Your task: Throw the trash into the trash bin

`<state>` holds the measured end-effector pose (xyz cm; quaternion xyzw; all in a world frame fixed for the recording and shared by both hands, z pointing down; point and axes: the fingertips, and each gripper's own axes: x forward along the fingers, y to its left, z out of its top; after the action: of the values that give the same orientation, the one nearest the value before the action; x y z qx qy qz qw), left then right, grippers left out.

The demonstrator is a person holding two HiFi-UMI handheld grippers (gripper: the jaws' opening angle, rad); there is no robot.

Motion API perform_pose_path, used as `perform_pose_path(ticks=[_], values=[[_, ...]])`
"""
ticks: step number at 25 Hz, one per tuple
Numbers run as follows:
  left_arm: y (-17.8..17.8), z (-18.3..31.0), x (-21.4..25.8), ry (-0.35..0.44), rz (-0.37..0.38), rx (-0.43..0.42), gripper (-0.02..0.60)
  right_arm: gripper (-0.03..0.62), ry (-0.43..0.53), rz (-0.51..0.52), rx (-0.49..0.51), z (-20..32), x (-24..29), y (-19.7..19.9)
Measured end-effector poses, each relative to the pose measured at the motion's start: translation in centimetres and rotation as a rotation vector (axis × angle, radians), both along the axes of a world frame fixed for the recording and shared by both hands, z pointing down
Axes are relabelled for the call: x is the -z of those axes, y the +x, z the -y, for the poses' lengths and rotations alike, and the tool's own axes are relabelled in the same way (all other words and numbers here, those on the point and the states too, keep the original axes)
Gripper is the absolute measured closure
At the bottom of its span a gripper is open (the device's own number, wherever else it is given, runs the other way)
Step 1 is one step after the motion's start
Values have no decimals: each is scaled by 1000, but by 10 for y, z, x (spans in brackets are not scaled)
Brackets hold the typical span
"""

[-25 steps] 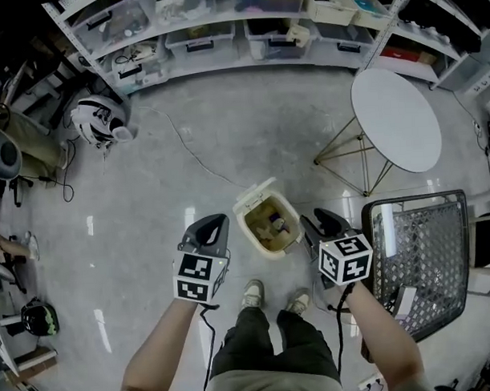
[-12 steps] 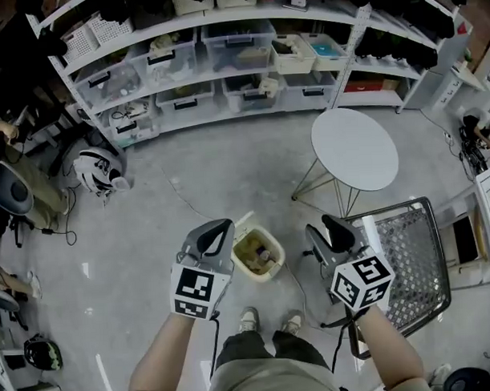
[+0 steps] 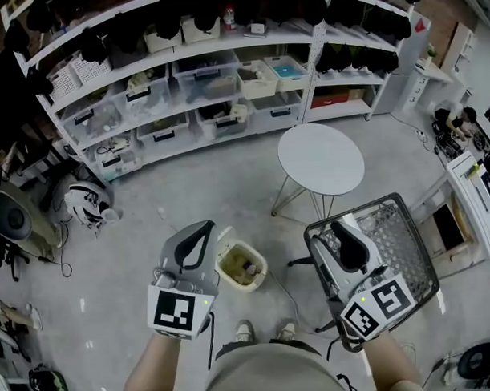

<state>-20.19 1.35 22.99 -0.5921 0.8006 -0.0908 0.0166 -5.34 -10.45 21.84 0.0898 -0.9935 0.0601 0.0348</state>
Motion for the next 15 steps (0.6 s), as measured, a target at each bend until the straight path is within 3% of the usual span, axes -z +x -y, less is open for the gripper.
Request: perform_pose_path(ticks=[5,9,15], values=[[37,-3,22,44,11,-41,579,395,67,89,-22,-12,45,37],[52,0,28,35,-13,-80,579,393,129,95,-42,-18,60,54],[62,9,31,19,10,-92,578,385,182,101,-75,-11,67,73]])
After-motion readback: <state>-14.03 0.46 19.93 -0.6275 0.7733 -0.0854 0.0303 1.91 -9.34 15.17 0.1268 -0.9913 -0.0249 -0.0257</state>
